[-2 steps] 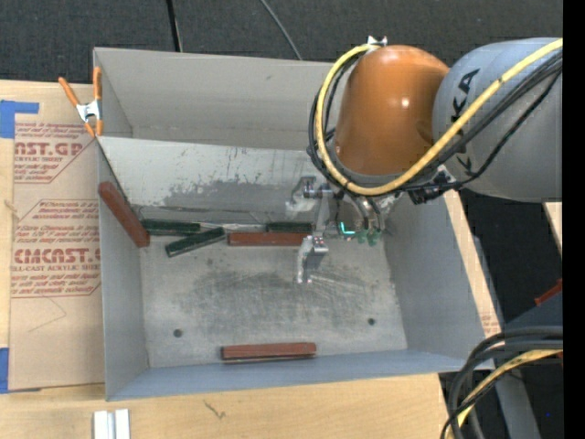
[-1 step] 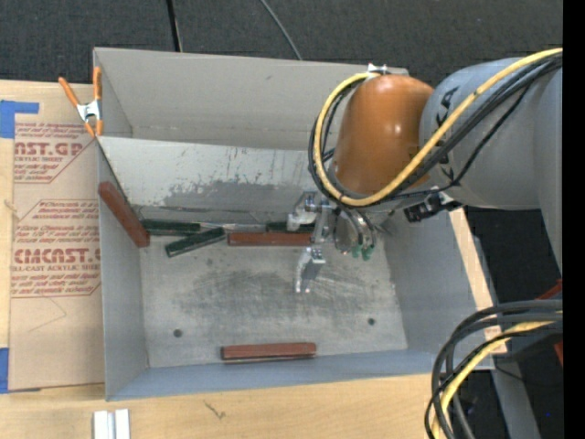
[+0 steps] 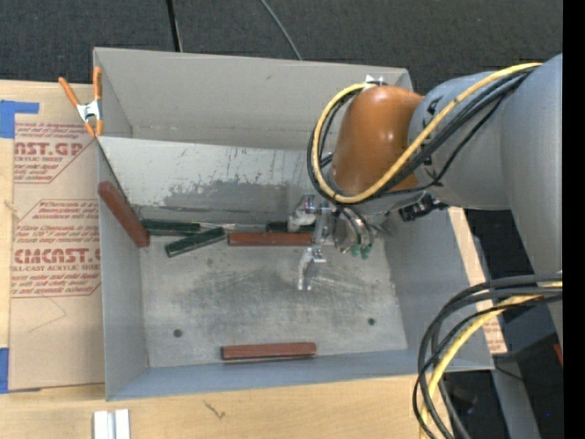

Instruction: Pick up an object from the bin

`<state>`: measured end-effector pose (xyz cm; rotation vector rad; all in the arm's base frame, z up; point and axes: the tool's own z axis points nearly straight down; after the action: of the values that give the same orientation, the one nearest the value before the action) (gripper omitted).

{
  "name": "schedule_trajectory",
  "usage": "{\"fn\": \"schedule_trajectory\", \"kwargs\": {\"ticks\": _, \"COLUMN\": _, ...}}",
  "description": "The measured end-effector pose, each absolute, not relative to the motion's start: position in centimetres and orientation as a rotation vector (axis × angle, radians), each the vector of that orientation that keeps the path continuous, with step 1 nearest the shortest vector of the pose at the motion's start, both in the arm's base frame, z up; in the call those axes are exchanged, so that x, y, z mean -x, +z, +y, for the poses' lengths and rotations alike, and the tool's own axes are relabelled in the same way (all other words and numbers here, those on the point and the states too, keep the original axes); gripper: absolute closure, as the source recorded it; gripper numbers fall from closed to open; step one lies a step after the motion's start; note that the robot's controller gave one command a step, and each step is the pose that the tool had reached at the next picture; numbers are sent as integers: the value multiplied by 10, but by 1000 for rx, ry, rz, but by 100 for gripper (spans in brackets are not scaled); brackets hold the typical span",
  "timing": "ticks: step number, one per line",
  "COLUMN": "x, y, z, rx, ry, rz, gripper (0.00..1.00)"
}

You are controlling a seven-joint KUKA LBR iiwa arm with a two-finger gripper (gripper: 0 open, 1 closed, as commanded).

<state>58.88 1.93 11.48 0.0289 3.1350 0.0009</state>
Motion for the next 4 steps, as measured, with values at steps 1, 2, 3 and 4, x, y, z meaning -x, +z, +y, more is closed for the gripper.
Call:
{"fn": "schedule_trajectory", "kwargs": {"ticks": 1, "x": -587, "y": 76, "z": -43, "rx": -104, "ry": 2, "rz": 3128, "gripper": 100}}
{"fn": "schedule_trajectory", "kwargs": {"ticks": 2, "x": -584, "y": 73, "z": -43, "rx": -103, "ry": 2, "rz": 3137, "gripper": 0}}
{"fn": "schedule_trajectory", "kwargs": {"ticks": 3, "x": -584, "y": 73, "z": -43, "rx": -103, "ry": 2, "rz": 3136, "gripper": 0}}
{"fn": "schedule_trajectory", "kwargs": {"ticks": 4, "x": -589, "y": 77, "z": 0, "rx": -114, "ry": -1, "rz": 3125, "gripper": 100}}
